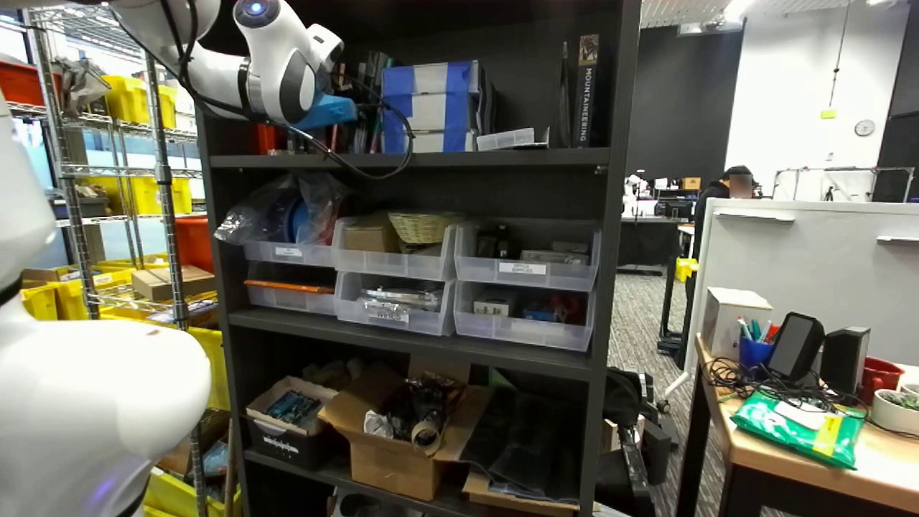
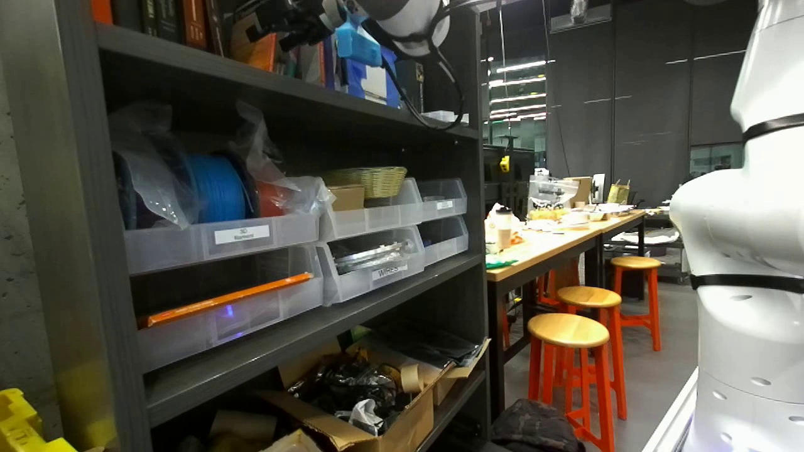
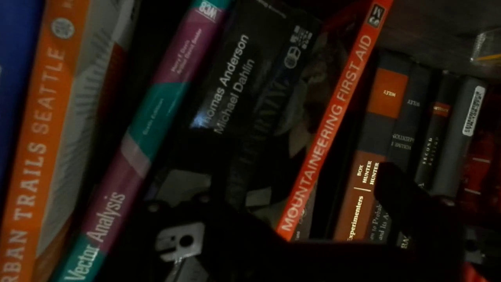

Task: Put the orange book on top of the stacked white boxes on the top shelf.

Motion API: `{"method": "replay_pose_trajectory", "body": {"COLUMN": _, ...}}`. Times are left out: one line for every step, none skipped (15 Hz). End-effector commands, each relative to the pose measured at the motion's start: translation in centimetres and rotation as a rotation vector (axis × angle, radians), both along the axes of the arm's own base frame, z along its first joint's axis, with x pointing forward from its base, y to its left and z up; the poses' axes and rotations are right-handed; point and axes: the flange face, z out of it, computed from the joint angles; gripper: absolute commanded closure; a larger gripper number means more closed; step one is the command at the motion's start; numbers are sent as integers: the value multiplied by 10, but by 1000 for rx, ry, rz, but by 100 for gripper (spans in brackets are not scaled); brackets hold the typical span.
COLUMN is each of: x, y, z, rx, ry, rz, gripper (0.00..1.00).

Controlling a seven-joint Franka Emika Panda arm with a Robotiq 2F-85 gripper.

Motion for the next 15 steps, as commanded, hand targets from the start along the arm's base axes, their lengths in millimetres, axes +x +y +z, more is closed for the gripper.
{"method": "replay_pose_trajectory", "body": {"x": 2, "y": 12, "z": 3, "rx": 37, "ry": 2, "rz": 15, "gripper": 39}}
{"method": "replay_pose_trajectory", "body": {"x": 1, "y": 14, "z": 3, "rx": 46, "ry": 10, "rz": 20, "gripper": 47}}
{"method": "replay_pose_trajectory", "body": {"x": 0, "y": 15, "z": 2, "rx": 50, "ry": 15, "rz": 22, "gripper": 54}}
{"method": "replay_pose_trajectory", "body": {"x": -2, "y": 15, "z": 3, "rx": 57, "ry": 19, "rz": 24, "gripper": 64}}
{"method": "replay_pose_trajectory", "body": {"x": -2, "y": 14, "z": 4, "rx": 60, "ry": 20, "rz": 24, "gripper": 71}}
{"method": "replay_pose_trajectory", "body": {"x": -3, "y": 13, "z": 5, "rx": 65, "ry": 21, "rz": 24, "gripper": 80}}
{"method": "replay_pose_trajectory", "body": {"x": -4, "y": 12, "z": 6, "rx": 67, "ry": 22, "rz": 24, "gripper": 86}}
{"method": "replay_pose_trajectory", "body": {"x": -4, "y": 11, "z": 6, "rx": 69, "ry": 23, "rz": 23, "gripper": 92}}
{"method": "replay_pose_trajectory", "body": {"x": -4, "y": 9, "z": 7, "rx": 68, "ry": 24, "rz": 20, "gripper": 99}}
{"method": "replay_pose_trajectory", "body": {"x": -4, "y": 8, "z": 7, "rx": 69, "ry": 27, "rz": 20, "gripper": 100}}
{"method": "replay_pose_trajectory", "body": {"x": -4, "y": 7, "z": 7, "rx": 72, "ry": 29, "rz": 18, "gripper": 100}}
{"method": "replay_pose_trajectory", "body": {"x": -4, "y": 6, "z": 6, "rx": 72, "ry": 30, "rz": 18, "gripper": 97}}
{"method": "replay_pose_trajectory", "body": {"x": -5, "y": 6, "z": 6, "rx": 71, "ry": 31, "rz": 19, "gripper": 97}}
{"method": "replay_pose_trajectory", "body": {"x": -6, "y": 7, "z": 6, "rx": 68, "ry": 35, "rz": 24, "gripper": 97}}
{"method": "replay_pose_trajectory", "body": {"x": -10, "y": 9, "z": 6, "rx": 62, "ry": 39, "rz": 34, "gripper": 97}}
